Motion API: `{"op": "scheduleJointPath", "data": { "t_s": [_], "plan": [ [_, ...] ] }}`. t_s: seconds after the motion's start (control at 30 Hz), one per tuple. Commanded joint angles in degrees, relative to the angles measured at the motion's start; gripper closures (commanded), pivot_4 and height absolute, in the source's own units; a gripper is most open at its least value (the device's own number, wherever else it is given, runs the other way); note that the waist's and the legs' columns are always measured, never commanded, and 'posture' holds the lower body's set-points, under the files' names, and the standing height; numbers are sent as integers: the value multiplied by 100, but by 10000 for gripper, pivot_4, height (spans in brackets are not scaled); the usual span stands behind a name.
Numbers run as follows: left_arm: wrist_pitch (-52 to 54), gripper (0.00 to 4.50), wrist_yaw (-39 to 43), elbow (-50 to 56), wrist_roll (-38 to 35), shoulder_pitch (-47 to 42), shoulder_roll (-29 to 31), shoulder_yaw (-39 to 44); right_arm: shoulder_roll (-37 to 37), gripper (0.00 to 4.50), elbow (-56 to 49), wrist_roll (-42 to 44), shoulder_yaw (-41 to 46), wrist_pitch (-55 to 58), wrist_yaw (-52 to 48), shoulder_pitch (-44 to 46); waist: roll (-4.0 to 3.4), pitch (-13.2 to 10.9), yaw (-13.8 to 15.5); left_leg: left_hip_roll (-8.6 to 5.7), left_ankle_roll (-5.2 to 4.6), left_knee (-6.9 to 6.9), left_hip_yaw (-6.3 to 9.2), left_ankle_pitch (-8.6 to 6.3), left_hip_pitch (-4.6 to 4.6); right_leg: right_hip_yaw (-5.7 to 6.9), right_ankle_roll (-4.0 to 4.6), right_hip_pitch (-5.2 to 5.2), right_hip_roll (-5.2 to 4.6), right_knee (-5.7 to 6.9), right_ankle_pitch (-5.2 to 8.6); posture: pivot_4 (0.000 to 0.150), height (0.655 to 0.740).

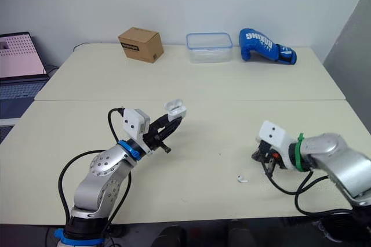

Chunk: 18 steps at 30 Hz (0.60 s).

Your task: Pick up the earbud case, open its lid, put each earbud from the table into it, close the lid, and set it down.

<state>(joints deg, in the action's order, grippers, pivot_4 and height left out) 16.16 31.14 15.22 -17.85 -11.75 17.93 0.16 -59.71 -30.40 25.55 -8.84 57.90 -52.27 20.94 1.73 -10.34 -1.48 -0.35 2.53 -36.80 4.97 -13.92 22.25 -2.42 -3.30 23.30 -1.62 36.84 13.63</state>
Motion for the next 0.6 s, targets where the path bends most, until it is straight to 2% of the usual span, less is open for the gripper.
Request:
{"op": "scheduleJointPath", "data": {
  "t_s": [0.03,0.17,0.33,0.47,0.6],
  "plan": [
    [-128,37609,-41,157,16,-30,-80,-99,-39,35095,-470,195,-162,455,-37,282,0,0,-1,0,0,0,-1,0,2,-2,0,2,0,0,0,1500,7400],
    [-131,37609,-148,214,64,69,-172,-181,227,20058,-881,475,-250,1242,261,542,-1,0,1,-1,1,-7,-2,-1,9,-4,-1,8,-1,2,-1,1500,7400],
    [-59,37609,-274,423,92,354,-216,-260,278,1398,-1243,595,-155,1849,681,187,-1,0,22,-4,3,-9,-2,-2,14,-4,-1,8,-4,0,-1,1500,7400],
    [-37,37609,-286,472,81,446,-201,-274,563,647,-1458,735,-28,2518,1057,113,-1,0,28,-3,3,-10,-3,-2,17,-4,-1,14,-4,3,-1,1500,7400],
    [-14,37609,-273,463,58,456,-167,-251,778,647,-1323,761,-133,2705,1299,188,-1,0,25,-2,3,-10,-2,-2,16,-3,-1,14,-2,4,-1,1500,7400]
  ]
}}
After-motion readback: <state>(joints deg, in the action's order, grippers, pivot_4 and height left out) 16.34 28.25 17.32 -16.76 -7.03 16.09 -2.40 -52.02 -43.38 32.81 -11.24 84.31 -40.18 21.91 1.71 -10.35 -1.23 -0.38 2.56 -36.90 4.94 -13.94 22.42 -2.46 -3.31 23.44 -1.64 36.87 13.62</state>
